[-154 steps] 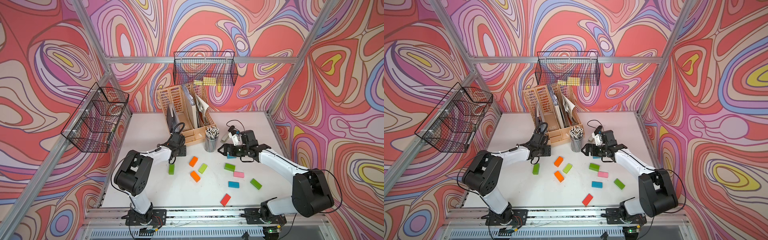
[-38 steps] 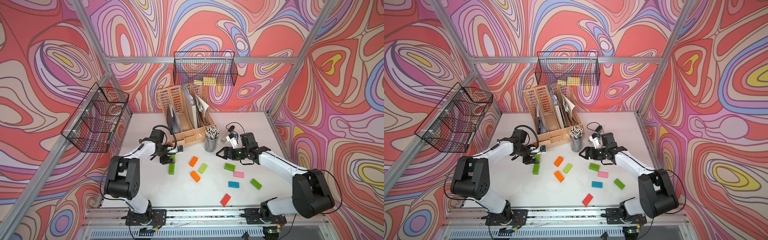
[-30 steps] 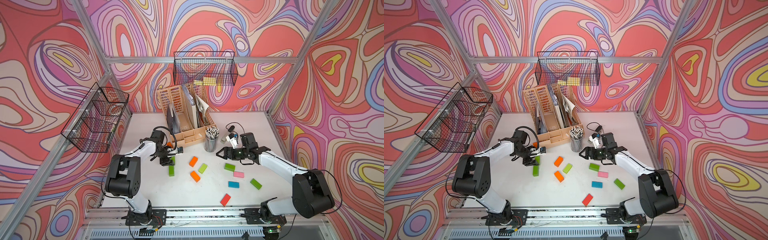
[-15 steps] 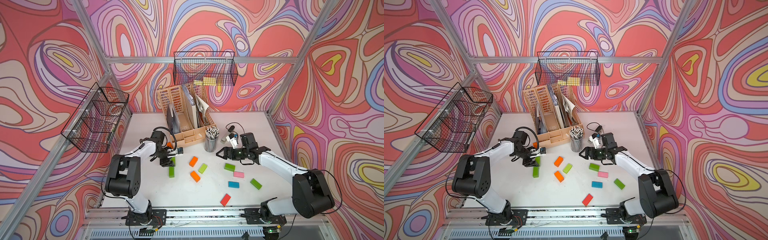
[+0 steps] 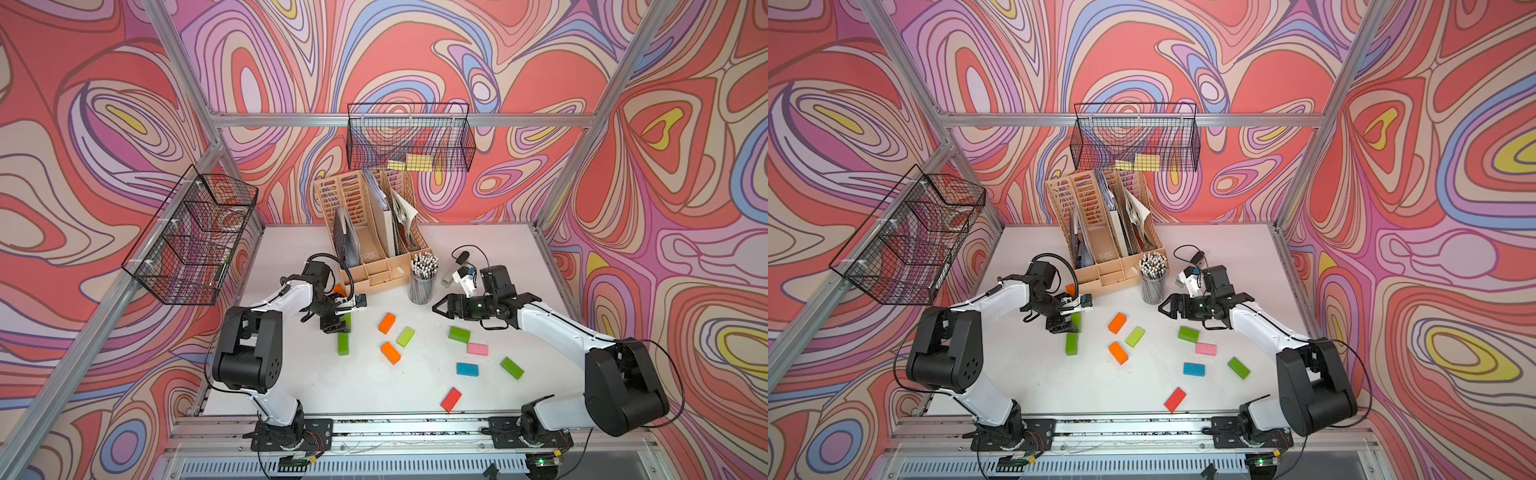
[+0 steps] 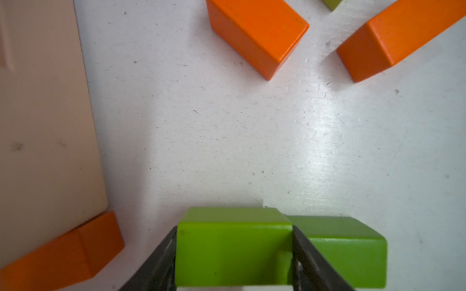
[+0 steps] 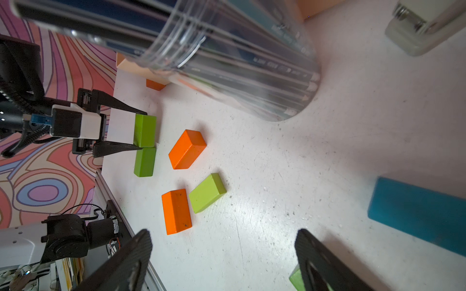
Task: Assemble the letter c with building blocks
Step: Place the building block at the center of the board.
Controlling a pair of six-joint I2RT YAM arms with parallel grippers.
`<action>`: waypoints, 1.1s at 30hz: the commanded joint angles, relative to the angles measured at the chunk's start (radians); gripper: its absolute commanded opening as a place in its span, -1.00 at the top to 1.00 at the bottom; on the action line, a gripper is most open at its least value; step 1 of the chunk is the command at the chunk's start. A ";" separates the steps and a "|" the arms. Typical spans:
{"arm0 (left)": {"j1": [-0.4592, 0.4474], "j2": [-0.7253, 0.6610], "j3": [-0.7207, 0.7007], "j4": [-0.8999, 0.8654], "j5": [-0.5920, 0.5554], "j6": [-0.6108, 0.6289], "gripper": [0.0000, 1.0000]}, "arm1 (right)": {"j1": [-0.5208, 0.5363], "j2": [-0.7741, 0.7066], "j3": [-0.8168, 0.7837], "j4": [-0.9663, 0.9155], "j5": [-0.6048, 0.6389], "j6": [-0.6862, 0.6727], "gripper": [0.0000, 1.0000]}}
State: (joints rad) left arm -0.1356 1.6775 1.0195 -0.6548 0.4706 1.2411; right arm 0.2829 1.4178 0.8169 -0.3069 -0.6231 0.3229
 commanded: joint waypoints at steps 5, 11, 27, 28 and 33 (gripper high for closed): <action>0.002 0.014 0.019 -0.038 0.001 0.006 -0.39 | 0.005 -0.008 0.007 -0.007 0.011 -0.015 -0.86; 0.002 0.011 0.028 -0.051 0.009 0.008 -0.38 | 0.005 -0.007 0.007 -0.006 0.013 -0.015 -0.86; -0.106 -0.276 -0.129 0.134 -0.093 -0.669 -0.13 | 0.005 -0.020 -0.002 0.008 0.061 0.007 -0.80; -0.137 -0.294 -0.146 0.152 -0.124 -0.720 -0.13 | 0.006 -0.021 0.000 0.008 0.078 0.013 -0.79; -0.215 -0.394 -0.177 0.221 -0.322 -1.132 0.02 | 0.007 -0.038 -0.019 0.036 0.139 0.042 -0.78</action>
State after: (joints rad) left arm -0.3420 1.3464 0.8436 -0.4931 0.2909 0.4389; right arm 0.2832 1.4132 0.8165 -0.2996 -0.5381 0.3439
